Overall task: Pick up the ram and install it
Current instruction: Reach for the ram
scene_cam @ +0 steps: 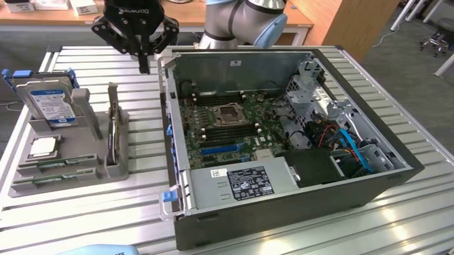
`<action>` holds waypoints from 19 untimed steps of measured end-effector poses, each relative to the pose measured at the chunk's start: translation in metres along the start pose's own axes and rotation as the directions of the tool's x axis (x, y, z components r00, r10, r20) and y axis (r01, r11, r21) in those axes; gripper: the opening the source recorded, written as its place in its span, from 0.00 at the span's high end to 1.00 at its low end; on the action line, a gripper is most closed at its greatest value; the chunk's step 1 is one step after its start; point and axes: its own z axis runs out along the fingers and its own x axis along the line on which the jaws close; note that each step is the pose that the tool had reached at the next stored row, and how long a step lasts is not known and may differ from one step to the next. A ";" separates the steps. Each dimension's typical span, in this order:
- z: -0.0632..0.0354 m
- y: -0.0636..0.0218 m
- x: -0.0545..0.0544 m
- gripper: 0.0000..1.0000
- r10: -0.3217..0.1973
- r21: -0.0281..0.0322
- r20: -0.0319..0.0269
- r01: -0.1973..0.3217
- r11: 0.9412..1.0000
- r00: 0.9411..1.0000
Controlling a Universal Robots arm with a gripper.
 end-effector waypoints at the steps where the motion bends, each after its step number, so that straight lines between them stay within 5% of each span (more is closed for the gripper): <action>1: 0.0000 -0.0001 0.003 0.89 0.000 0.000 0.000 0.000 1.000 1.000; 19: 0.0002 -0.0022 0.056 0.89 0.000 0.000 0.000 0.000 1.000 1.000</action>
